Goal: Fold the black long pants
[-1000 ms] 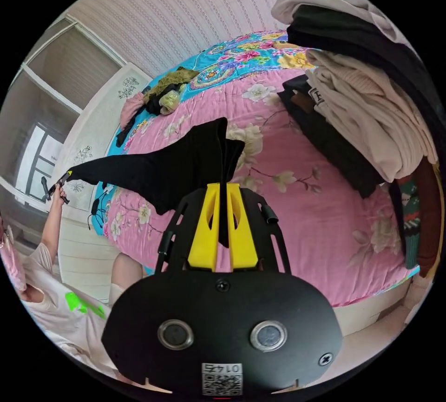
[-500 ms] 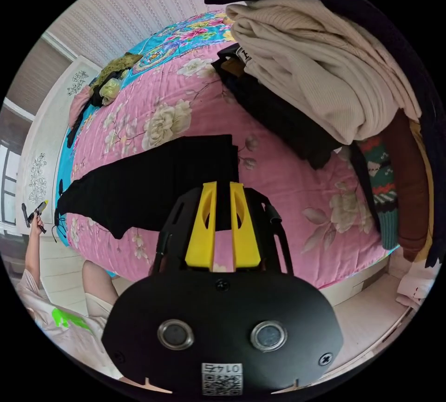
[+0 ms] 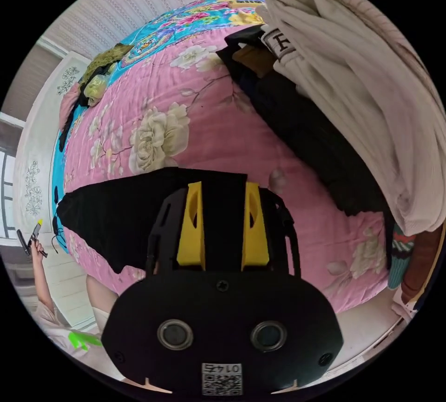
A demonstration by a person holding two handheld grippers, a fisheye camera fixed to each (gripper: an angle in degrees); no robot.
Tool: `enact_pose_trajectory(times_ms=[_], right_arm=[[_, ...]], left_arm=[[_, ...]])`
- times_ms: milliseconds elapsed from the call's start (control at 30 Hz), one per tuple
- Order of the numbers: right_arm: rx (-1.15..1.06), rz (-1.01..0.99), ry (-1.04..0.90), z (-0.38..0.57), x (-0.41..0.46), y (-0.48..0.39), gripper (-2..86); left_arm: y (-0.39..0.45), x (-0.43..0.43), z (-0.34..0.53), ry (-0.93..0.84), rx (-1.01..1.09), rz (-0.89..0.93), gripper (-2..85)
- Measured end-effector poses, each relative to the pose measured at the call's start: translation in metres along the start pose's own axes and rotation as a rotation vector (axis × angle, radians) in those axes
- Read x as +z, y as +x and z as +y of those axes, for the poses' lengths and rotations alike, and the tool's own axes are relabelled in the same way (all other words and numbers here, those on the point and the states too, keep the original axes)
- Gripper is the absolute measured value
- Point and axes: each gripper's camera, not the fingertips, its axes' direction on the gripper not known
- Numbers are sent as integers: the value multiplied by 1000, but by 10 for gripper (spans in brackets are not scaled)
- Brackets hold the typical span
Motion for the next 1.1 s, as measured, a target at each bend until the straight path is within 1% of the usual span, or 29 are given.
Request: enact_pose_trajectory(times_ms=[67,100,167,333,400,433,467,500,567,633,700,800,833,900,967,1000,1100], right_arm=[[-5,-23,62,6,-5,1,16],[-9,-90,101,11,-11,4,9],[-32,-137,159,23,-21,5,6],[-206,-228,284,72,-51,-5,20],[-380,-313,361,115,-68,-19,39],[-431,-326,370,128,-71,-23,43],[-528,-339,358,153,-72,-31,51],[-599,-326,323,178,-68,-36,58],[-647,-269,230,212,-50,-38,68],[-612,-233,120,236,-21,-26,77],[-486,-196,-6,253,29,0,88],[-308,-183,-81,253,79,29,98],[-287,-175,-71,253,84,33,100],[-211,-153,11,247,94,41,107],[-187,-170,63,240,97,40,111],[-210,-193,112,236,99,32,114],[-293,-234,146,223,115,-4,119]], left_arm=[[6,-1,5,-12,24,28,67],[7,-2,6,-11,27,37,65],[7,-4,9,-7,26,75,63],[6,-14,15,4,45,145,60],[7,-18,19,6,62,156,60],[7,-22,22,11,72,162,59],[6,-24,24,10,77,174,59],[6,-25,26,10,80,182,59],[2,-29,31,8,83,207,59],[-1,-32,35,10,86,228,59],[-4,-34,38,11,88,247,58],[-6,-32,45,-1,110,276,59],[-6,-30,49,-18,126,271,60],[-8,-27,58,-41,144,242,62],[-21,-27,72,-49,111,177,64],[-27,-27,75,-47,95,158,64],[-64,-23,92,-32,3,101,71]])
